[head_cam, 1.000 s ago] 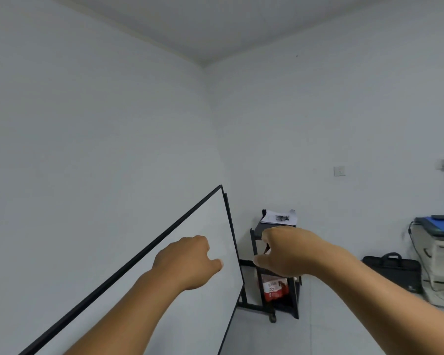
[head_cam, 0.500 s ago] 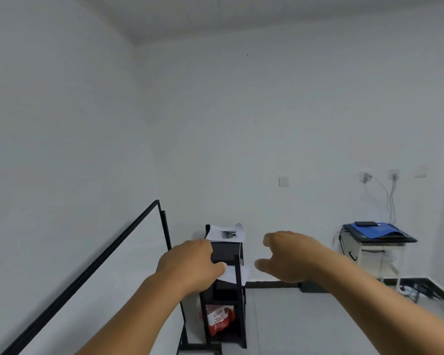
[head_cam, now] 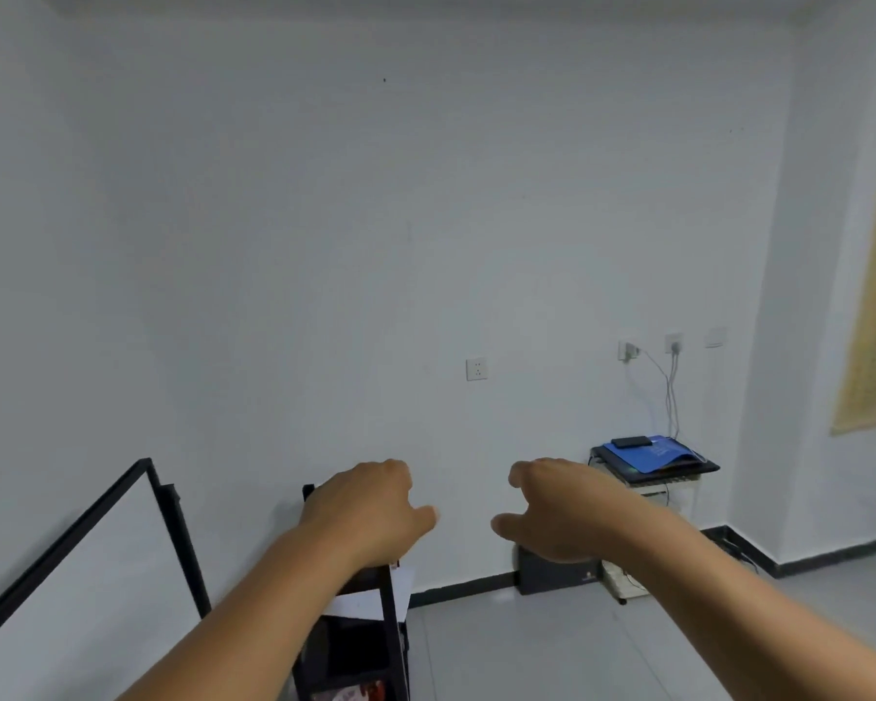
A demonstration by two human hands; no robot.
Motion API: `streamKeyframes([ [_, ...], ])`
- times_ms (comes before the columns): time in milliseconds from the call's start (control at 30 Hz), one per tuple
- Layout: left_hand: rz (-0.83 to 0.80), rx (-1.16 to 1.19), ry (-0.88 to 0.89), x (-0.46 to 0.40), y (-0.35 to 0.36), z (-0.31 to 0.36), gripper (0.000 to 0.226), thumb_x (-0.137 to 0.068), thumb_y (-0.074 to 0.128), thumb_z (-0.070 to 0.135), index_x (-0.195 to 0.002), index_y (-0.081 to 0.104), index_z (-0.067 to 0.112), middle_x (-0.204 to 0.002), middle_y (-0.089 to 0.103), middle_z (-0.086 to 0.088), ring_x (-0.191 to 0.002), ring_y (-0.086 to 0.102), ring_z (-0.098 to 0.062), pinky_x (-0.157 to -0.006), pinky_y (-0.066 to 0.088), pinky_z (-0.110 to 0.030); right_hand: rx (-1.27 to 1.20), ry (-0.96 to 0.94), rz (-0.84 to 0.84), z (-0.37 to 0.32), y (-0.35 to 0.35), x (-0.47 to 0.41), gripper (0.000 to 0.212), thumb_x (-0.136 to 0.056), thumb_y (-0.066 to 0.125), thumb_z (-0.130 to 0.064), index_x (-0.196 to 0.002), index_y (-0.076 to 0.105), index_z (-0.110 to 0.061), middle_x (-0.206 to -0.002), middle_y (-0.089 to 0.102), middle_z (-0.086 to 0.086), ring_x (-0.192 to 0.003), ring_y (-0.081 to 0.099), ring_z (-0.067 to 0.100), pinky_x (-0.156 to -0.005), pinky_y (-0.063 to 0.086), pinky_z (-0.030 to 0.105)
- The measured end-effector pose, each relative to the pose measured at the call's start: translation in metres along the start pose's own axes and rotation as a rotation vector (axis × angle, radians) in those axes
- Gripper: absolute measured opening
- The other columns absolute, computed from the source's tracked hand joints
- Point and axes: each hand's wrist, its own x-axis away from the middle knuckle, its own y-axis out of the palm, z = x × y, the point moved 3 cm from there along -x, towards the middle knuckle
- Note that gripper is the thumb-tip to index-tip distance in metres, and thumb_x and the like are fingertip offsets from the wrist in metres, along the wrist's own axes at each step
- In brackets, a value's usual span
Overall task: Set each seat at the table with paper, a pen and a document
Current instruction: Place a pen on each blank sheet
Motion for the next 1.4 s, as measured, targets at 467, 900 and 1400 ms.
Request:
streamKeyframes([
  [467, -0.091, -0.036, -0.055, -0.232, 0.014, 0.048, 0.059, -0.102, 0.056, 0.063, -0.145, 0.057, 0.023, -0.139, 0.066, 0.002, -0.121, 0.065, -0.02, -0.1, 0.055, -0.037, -0.057, -0.025, -0.016, 0.1, -0.017, -0.216, 0.059, -0.1, 0.055, -0.059, -0.142, 0.055, -0.018, -0.141, 0.062, 0.001, -0.126, 0.061, 0.025, -0.105, 0.053, 0.043],
  [900, -0.153, -0.095, -0.1, -0.46, 0.036, 0.025, 0.051, -0.1, 0.059, 0.064, -0.075, 0.043, 0.023, -0.076, 0.054, 0.005, -0.069, 0.053, -0.017, -0.069, 0.044, -0.031, -0.005, -0.066, -0.045, 0.12, -0.006, -0.444, 0.048, -0.099, 0.058, -0.054, -0.072, 0.036, -0.02, -0.073, 0.046, -0.003, -0.062, 0.043, 0.017, -0.06, 0.036, 0.032],
  [1400, -0.116, -0.17, -0.226, -0.666, 0.036, -0.027, 0.043, -0.105, 0.052, 0.06, -0.084, 0.045, 0.023, -0.081, 0.051, 0.006, -0.085, 0.06, -0.023, -0.081, 0.051, -0.034, 0.01, -0.286, -0.121, 0.126, -0.004, -0.695, 0.044, -0.102, 0.056, -0.053, -0.076, 0.042, -0.02, -0.079, 0.053, -0.002, -0.077, 0.055, 0.023, -0.075, 0.049, 0.034],
])
